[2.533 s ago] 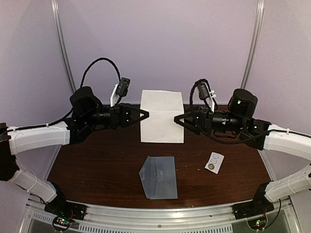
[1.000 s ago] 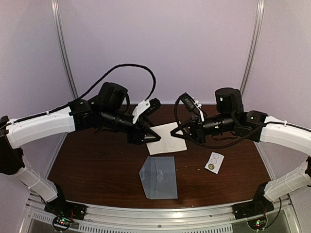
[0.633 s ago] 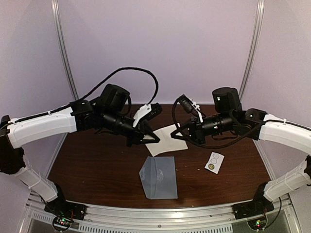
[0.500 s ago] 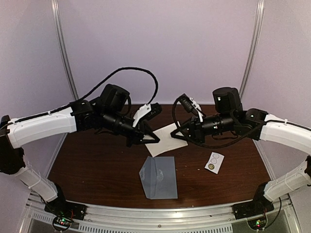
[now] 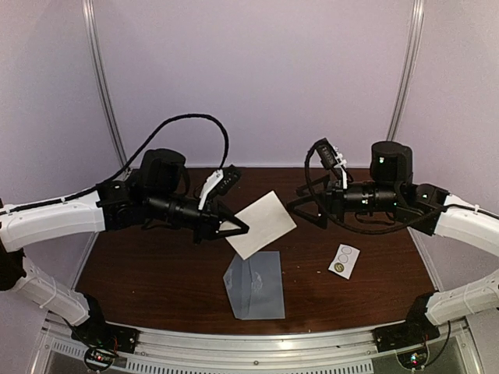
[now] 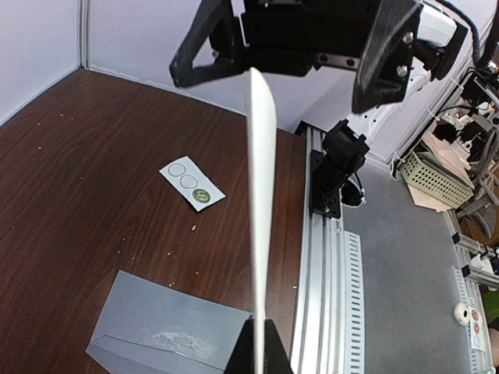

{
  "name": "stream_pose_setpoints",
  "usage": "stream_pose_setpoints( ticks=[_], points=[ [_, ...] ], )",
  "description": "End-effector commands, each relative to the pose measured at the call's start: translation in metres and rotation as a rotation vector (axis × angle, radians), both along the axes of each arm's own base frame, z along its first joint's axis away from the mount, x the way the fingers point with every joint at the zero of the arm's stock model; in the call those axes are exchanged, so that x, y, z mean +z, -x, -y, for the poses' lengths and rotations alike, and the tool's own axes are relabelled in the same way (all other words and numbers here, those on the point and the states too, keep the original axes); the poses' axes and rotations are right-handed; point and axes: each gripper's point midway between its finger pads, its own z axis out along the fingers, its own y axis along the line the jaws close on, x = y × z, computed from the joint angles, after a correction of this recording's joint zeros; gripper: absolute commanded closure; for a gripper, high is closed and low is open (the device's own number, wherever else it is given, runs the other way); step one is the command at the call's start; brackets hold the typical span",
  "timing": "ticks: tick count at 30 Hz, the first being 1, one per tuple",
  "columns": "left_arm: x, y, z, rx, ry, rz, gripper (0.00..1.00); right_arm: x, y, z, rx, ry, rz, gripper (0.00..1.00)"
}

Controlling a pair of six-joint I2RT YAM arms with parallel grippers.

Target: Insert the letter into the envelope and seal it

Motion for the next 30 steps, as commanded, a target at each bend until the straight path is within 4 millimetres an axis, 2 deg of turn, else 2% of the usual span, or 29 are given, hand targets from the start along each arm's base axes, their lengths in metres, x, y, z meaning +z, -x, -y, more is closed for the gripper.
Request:
stream_pose_setpoints(
  ticks=[1,3,8,10,11,13,17,18,19,21,23,26,30],
  points=[
    [0.040,0.002,0.006,0.002,0.168,0.002,1.00,-0.001,0.030,-0.017,0.197,-0.082,-0.067,0.00],
    [0.042,0.007,0.006,-0.023,0.180,-0.018,1.00,-0.002,0.034,-0.023,0.214,-0.078,-0.063,0.00],
    [0.051,0.012,0.005,-0.040,0.226,-0.015,1.00,-0.008,0.031,-0.028,0.214,-0.088,-0.086,0.00],
    [0.053,0.014,0.005,-0.047,0.234,-0.016,1.00,-0.004,0.032,-0.030,0.221,-0.118,-0.091,0.06],
    [0.051,0.014,0.005,-0.050,0.231,-0.021,1.00,-0.002,0.031,-0.031,0.222,-0.132,-0.092,0.13],
    [0.049,0.014,0.006,-0.053,0.226,-0.029,1.00,0.000,0.032,-0.032,0.228,-0.154,-0.092,0.35],
    [0.047,0.014,0.006,-0.050,0.224,-0.033,0.98,0.003,0.030,-0.033,0.223,-0.164,-0.088,0.84],
    [0.048,0.013,0.006,-0.043,0.228,-0.032,0.91,0.003,0.028,-0.033,0.214,-0.167,-0.084,0.94],
    [0.049,0.011,0.005,-0.027,0.234,-0.029,0.80,0.006,0.026,-0.032,0.196,-0.174,-0.075,1.00],
    [0.054,0.008,0.002,0.004,0.263,-0.020,0.60,0.011,0.023,-0.027,0.155,-0.205,-0.055,1.00],
    [0.060,0.006,-0.002,0.035,0.307,-0.010,0.47,0.021,0.020,-0.021,0.120,-0.259,-0.030,1.00],
    [0.068,0.002,-0.008,0.085,0.380,-0.006,0.39,0.034,0.021,-0.014,0.092,-0.338,-0.007,1.00],
    [0.074,0.003,-0.013,0.101,0.483,-0.041,0.39,0.045,0.021,-0.009,0.084,-0.429,-0.003,1.00]
  ],
)
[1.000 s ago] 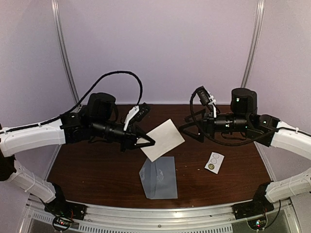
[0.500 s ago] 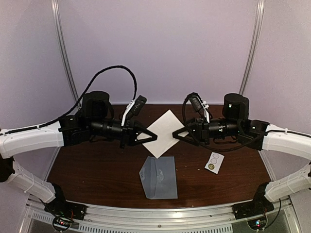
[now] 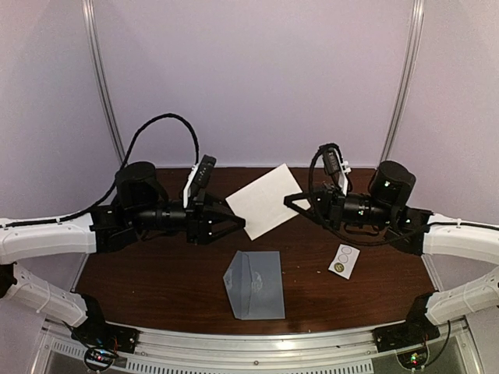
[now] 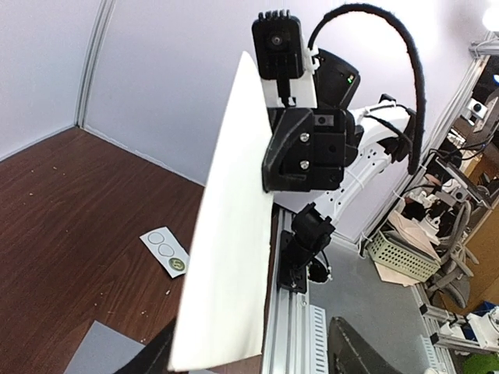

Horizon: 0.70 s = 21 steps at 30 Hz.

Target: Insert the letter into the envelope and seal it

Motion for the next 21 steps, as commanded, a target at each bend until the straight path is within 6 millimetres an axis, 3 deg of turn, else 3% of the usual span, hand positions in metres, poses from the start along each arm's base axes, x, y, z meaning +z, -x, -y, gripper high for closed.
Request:
stream_pose_setpoints(
  ticks=[1,7,17,21],
  points=[
    [0.037,-0.004,-0.005,0.045,0.204,0.009,0.39,0.040,0.001,0.010,-0.036,-0.184,0.050,1.00],
    [0.039,-0.007,-0.004,0.048,0.271,-0.031,0.45,0.044,0.002,0.010,-0.026,-0.227,0.049,1.00],
    [0.031,-0.014,0.001,0.059,0.325,-0.108,0.77,0.030,-0.002,0.009,-0.046,-0.198,0.031,1.00],
    [0.029,-0.013,0.004,0.037,0.333,-0.130,0.98,0.026,-0.004,0.009,-0.062,-0.174,0.033,1.00]
  ],
)
